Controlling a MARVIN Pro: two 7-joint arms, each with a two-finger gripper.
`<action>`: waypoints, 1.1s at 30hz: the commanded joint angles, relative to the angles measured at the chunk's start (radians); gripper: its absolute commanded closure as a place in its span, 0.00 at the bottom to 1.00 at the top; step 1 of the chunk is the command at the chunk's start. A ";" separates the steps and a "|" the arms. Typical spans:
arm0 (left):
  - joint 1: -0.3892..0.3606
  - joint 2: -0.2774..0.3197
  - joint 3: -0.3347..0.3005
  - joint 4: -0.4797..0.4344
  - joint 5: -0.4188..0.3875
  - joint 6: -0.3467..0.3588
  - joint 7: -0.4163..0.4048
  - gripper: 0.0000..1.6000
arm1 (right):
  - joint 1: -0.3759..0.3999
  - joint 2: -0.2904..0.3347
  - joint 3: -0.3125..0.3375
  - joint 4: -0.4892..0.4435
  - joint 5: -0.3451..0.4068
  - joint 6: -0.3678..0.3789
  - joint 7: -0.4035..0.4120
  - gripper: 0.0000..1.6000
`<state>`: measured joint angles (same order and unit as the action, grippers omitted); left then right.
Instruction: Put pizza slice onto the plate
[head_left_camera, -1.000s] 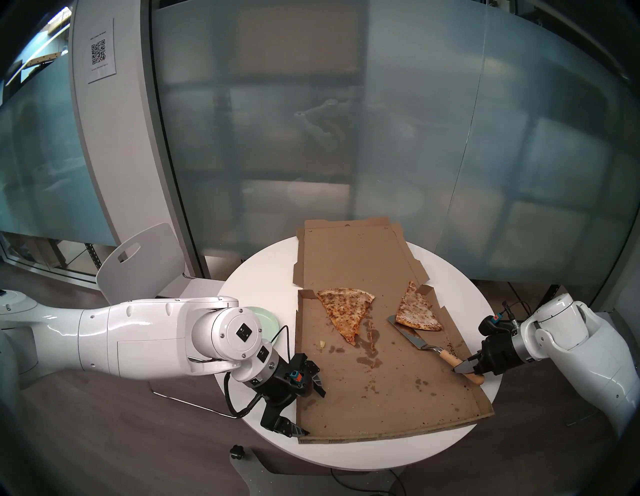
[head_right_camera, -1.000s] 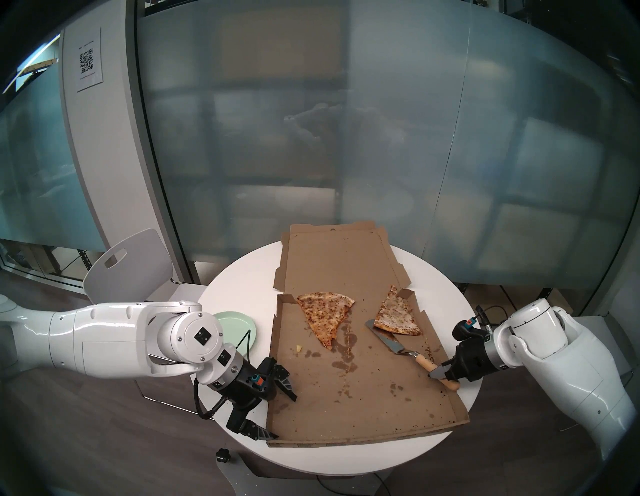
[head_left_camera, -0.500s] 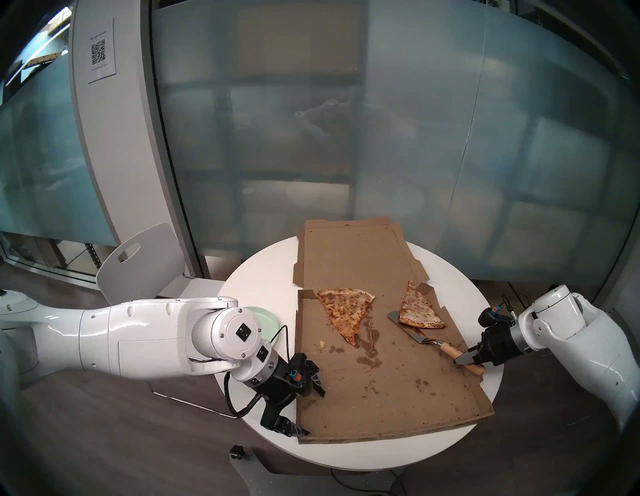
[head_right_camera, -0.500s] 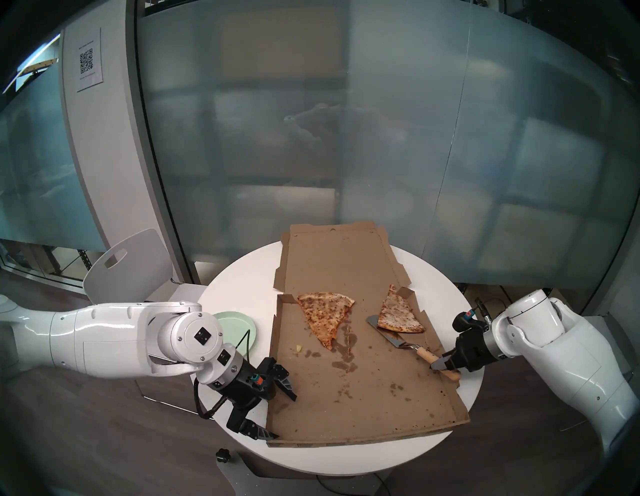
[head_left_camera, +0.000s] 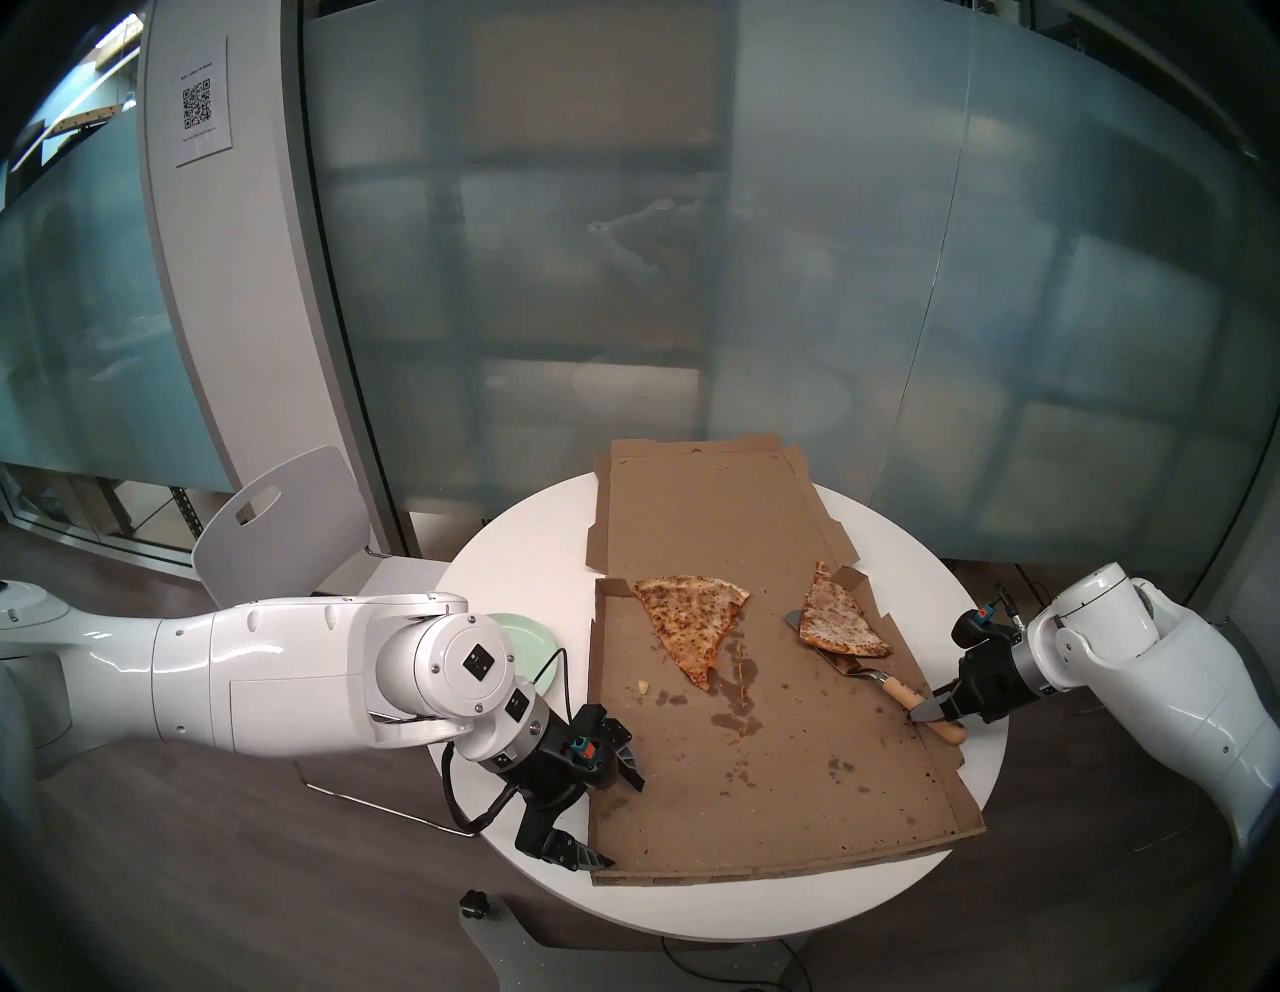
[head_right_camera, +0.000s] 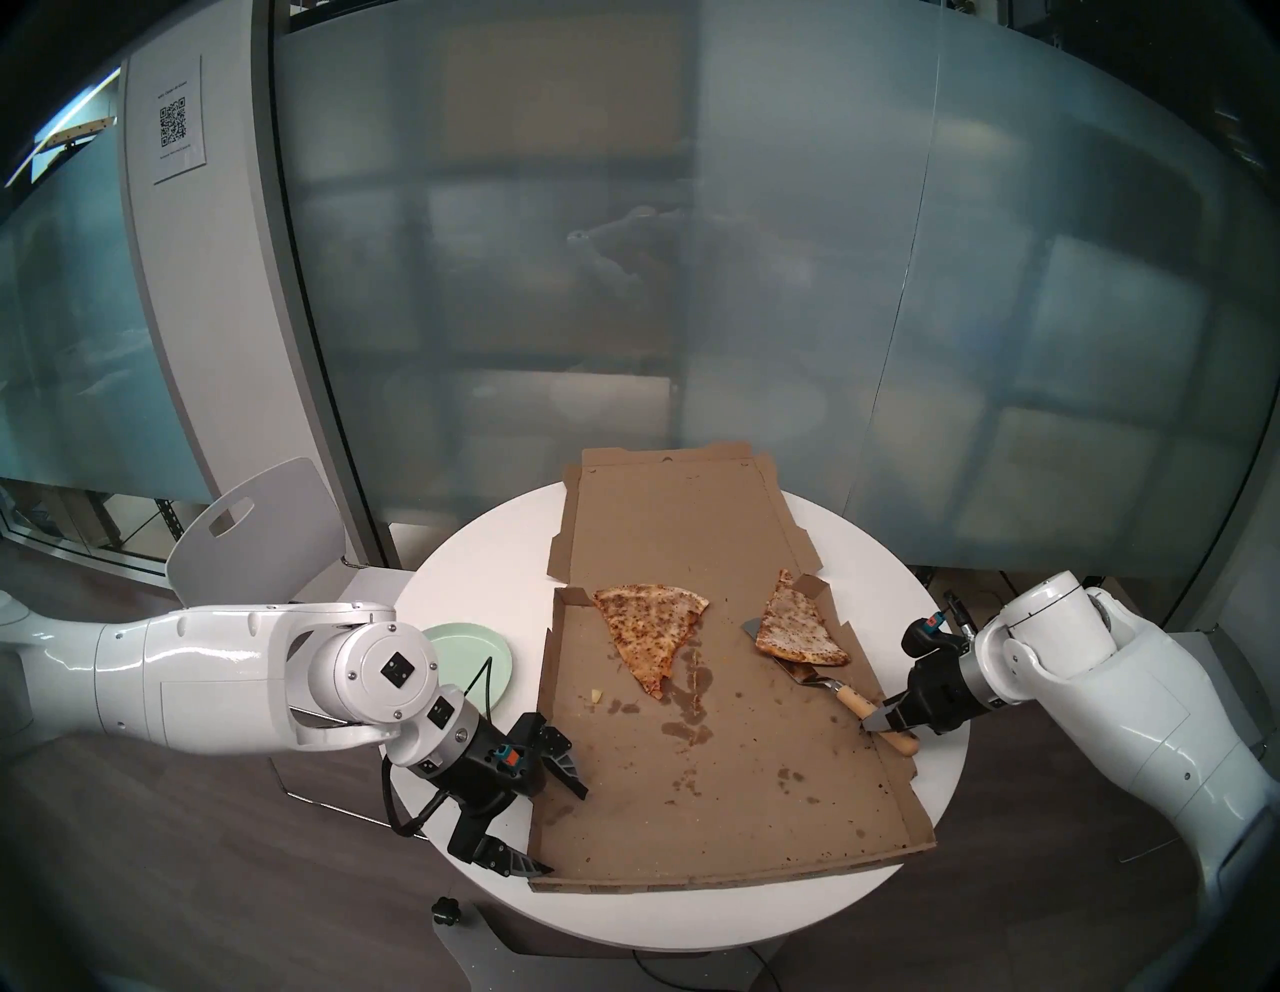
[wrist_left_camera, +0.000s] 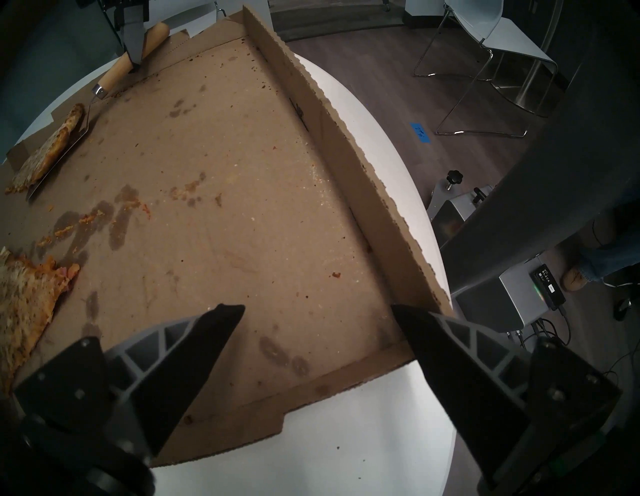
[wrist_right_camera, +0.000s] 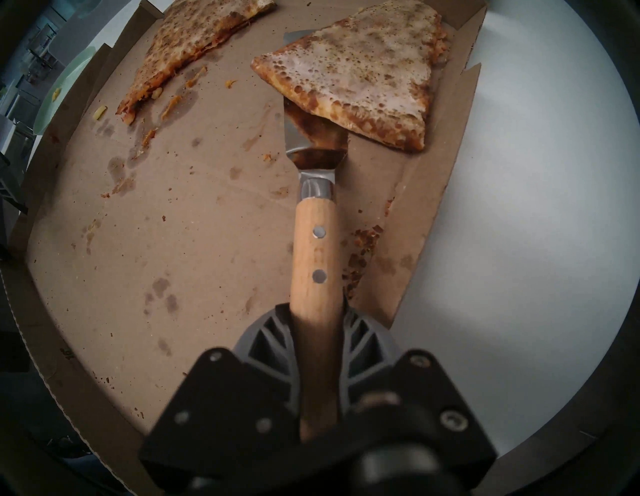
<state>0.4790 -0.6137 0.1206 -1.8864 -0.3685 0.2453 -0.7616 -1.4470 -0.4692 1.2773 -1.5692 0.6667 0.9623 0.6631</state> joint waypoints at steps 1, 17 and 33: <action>-0.009 -0.003 -0.007 0.001 -0.001 -0.006 -0.005 0.00 | 0.109 0.002 -0.022 0.023 0.021 -0.002 -0.033 1.00; -0.007 -0.004 -0.008 0.004 -0.004 -0.014 -0.003 0.00 | 0.215 0.000 -0.133 0.039 0.076 -0.002 -0.116 1.00; -0.009 0.008 -0.007 0.006 -0.004 -0.022 -0.001 0.00 | 0.169 0.019 -0.159 -0.058 0.041 -0.002 -0.326 1.00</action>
<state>0.4782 -0.6059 0.1205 -1.8797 -0.3738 0.2238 -0.7636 -1.2560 -0.4732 1.0934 -1.5546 0.7344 0.9625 0.4205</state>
